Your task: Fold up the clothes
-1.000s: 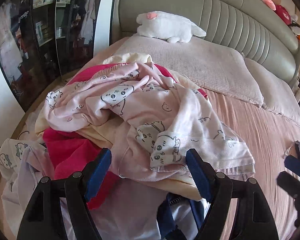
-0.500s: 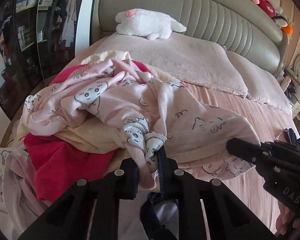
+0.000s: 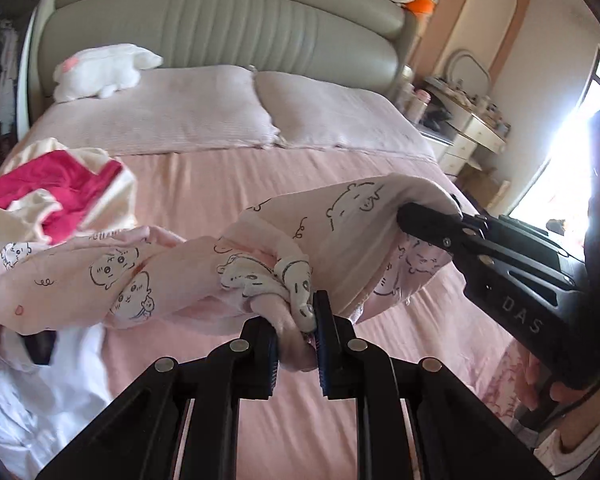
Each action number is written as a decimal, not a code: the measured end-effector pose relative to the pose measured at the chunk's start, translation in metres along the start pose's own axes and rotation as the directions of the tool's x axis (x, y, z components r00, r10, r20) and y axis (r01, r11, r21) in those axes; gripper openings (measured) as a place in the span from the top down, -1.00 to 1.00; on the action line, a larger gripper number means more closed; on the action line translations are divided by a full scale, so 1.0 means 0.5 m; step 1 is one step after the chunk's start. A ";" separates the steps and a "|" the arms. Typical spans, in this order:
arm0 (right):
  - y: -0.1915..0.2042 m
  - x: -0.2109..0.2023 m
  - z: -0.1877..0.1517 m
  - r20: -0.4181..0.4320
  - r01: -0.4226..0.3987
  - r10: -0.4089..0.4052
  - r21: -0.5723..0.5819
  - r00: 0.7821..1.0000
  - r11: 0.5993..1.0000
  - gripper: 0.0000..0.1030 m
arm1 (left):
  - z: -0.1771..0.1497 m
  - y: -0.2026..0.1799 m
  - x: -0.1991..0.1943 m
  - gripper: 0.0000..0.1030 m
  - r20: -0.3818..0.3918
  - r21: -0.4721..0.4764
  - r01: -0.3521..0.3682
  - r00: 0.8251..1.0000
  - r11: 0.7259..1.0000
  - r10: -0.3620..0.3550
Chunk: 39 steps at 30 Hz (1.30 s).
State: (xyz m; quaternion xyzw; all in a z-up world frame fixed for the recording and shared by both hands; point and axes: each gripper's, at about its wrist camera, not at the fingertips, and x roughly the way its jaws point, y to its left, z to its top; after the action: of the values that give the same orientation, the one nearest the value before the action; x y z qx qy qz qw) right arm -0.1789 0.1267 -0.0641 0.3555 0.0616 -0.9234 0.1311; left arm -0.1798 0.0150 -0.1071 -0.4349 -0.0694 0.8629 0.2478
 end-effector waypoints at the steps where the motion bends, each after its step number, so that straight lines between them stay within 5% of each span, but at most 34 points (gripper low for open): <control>1: -0.031 -0.009 -0.017 -0.018 0.013 -0.012 0.026 1.000 1.000 0.90 | -0.006 -0.027 0.022 0.74 -0.032 0.000 0.035 0.999 0.999 -0.035; 4: -0.122 -0.017 -0.064 -0.120 0.030 -0.016 0.118 0.993 0.993 0.82 | -0.032 -0.075 0.090 0.66 -0.138 -0.061 0.121 0.982 0.991 -0.128; 8: -0.221 -0.034 -0.106 -0.208 0.077 -0.038 0.184 0.977 0.980 0.57 | -0.064 -0.058 0.096 0.57 -0.207 -0.146 0.110 0.968 0.983 -0.139; 10: -0.257 -0.054 -0.115 -0.195 0.115 -0.077 0.191 0.978 0.975 0.42 | -0.061 -0.025 0.065 0.38 -0.190 -0.173 0.075 0.976 0.982 -0.108; 12: -0.276 -0.064 -0.109 -0.164 0.161 -0.130 0.191 0.978 0.968 0.18 | -0.045 0.018 0.028 -0.21 -0.149 -0.202 0.034 0.987 0.979 -0.065; 14: -0.261 -0.047 -0.098 -0.154 0.107 -0.082 0.157 0.985 0.982 0.15 | -0.019 0.070 0.006 -0.29 -0.098 -0.235 -0.012 0.995 0.972 -0.012; 16: -0.205 0.001 -0.096 -0.203 -0.068 0.094 0.133 0.975 0.989 0.15 | 0.006 0.116 0.011 -0.29 -0.103 -0.247 -0.086 0.993 0.965 0.062; 19: -0.110 0.080 -0.116 -0.291 -0.271 0.305 0.153 0.907 0.951 0.15 | 0.029 0.172 0.053 -0.29 -0.206 -0.172 -0.274 0.949 0.946 0.237; 22: -0.034 0.161 -0.151 -0.392 -0.313 0.348 0.152 0.852 0.938 0.15 | 0.031 0.220 0.103 -0.29 -0.292 -0.079 -0.364 0.899 0.928 0.328; 27: -0.051 0.253 -0.197 -0.485 -0.134 0.142 0.051 0.863 0.990 0.15 | 0.008 0.288 0.167 -0.29 -0.374 -0.069 -0.357 0.875 0.931 0.308; 30: -0.114 0.276 -0.213 -0.502 0.072 -0.097 -0.069 0.860 0.995 0.15 | 0.002 0.303 0.195 -0.29 -0.363 -0.047 -0.364 0.874 0.930 0.324; 32: -0.164 0.274 -0.212 -0.507 0.148 -0.156 -0.058 0.847 0.987 0.15 | -0.004 0.310 0.219 -0.27 -0.364 -0.038 -0.348 0.878 0.937 0.311; 34: -0.197 0.264 -0.200 -0.498 0.209 -0.200 -0.039 0.844 0.977 0.15 | -0.016 0.304 0.239 0.27 -0.374 -0.035 -0.298 0.889 0.954 0.264; 35: -0.194 0.254 -0.187 -0.475 0.198 -0.192 -0.037 0.859 0.979 0.15 | -0.021 0.294 0.242 0.55 -0.374 -0.020 -0.277 0.893 0.961 0.250; 37: -0.162 0.233 -0.161 -0.433 0.066 -0.069 -0.021 0.899 0.998 0.15 | -0.029 0.265 0.233 0.82 -0.371 0.026 -0.235 0.900 0.972 0.228; 39: -0.113 0.226 -0.139 -0.420 -0.127 0.125 0.022 0.899 0.992 0.09 | -0.033 0.235 0.207 0.83 -0.371 0.043 -0.157 0.915 0.987 0.162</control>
State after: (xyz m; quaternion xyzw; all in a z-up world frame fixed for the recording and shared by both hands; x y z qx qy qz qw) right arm -0.2311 0.1729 -0.1904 0.5486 0.0681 -0.8147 0.1752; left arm -0.2617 -0.0378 -0.2304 -0.5936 0.0197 0.7823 0.1878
